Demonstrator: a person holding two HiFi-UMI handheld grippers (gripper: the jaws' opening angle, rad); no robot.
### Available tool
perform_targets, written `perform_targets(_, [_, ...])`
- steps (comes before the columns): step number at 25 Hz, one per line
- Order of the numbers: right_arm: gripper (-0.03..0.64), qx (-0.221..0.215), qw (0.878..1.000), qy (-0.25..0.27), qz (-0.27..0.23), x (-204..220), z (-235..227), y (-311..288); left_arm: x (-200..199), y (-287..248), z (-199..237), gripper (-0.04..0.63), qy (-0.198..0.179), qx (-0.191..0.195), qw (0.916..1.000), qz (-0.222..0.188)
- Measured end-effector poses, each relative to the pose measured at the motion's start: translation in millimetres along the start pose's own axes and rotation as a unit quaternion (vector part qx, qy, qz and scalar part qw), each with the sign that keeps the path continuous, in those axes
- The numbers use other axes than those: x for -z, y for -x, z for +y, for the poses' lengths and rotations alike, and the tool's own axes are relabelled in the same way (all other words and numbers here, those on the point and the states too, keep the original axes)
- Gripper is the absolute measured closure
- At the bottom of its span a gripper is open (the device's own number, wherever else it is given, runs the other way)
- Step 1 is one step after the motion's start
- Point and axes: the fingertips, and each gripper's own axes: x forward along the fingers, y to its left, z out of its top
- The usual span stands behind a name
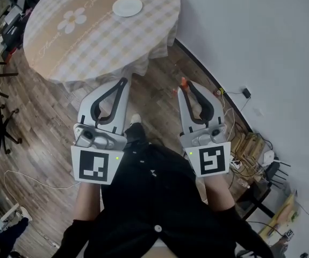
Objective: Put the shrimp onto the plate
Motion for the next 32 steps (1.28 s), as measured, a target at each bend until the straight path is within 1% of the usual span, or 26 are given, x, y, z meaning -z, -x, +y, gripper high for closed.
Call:
perform_targets(10, [0.571, 0.019, 1.0, 0.006, 0.003, -3, -15, -53, 12, -42, 42, 0.594, 0.001, 0.019, 0.9997, -0.016])
perform_targets(14, [0.571, 0.026, 1.0, 0.003, 0.002, -3, -21, -72, 18, -55, 53, 0.594, 0.007, 0.029, 0.9994, -0.018])
perform_targets(19, [0.571, 0.033, 0.999, 0.0, 0.0, -3, -24, -94, 23, -68, 69, 0.594, 0.001, 0.038, 0.999, -0.024])
perform_targets(29, [0.571, 0.042, 0.999, -0.001, 0.012, 0, -24, -109, 32, -79, 81, 0.594, 0.013, 0.047, 0.9985, -0.026])
perform_targets(32, [0.571, 0.04, 0.999, -0.002, 0.017, 3, -22, -111, 31, -79, 83, 0.594, 0.009, 0.046, 0.9985, -0.029])
